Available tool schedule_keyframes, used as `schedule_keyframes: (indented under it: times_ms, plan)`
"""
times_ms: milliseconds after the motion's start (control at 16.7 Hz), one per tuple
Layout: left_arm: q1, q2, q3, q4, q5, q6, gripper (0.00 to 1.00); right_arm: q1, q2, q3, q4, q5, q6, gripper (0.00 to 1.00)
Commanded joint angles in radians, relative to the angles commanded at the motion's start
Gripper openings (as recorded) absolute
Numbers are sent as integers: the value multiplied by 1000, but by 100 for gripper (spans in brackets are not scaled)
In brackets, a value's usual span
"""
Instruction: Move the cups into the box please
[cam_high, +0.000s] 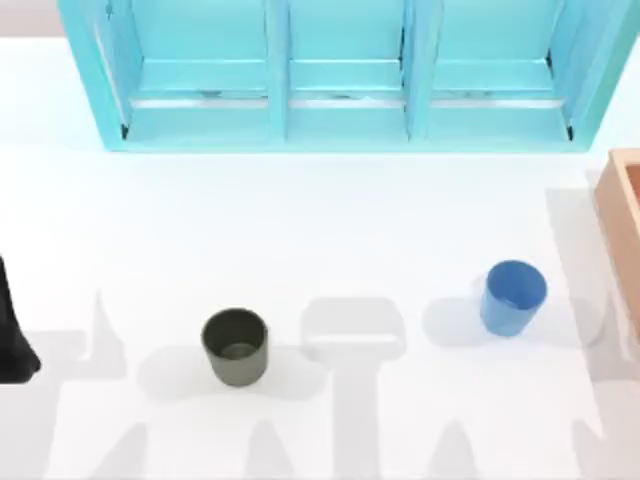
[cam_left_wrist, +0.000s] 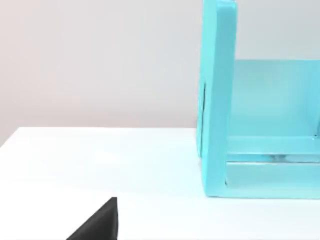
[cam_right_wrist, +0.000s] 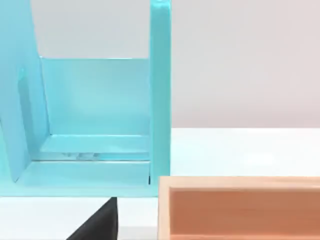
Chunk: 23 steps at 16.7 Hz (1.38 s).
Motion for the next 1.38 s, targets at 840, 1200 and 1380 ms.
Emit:
schedule_keyframes:
  times_ms: [840,1200,1380]
  plan:
    - [0,0,0,0,0,0,100,155,764,664,-543,0,160,100]
    - [0,0,0,0,0,0,100,262,1378,1154,-943,6,273,100]
    - [0,0,0,0,0,0,100,307,1625,1356,-1101,5,320,100]
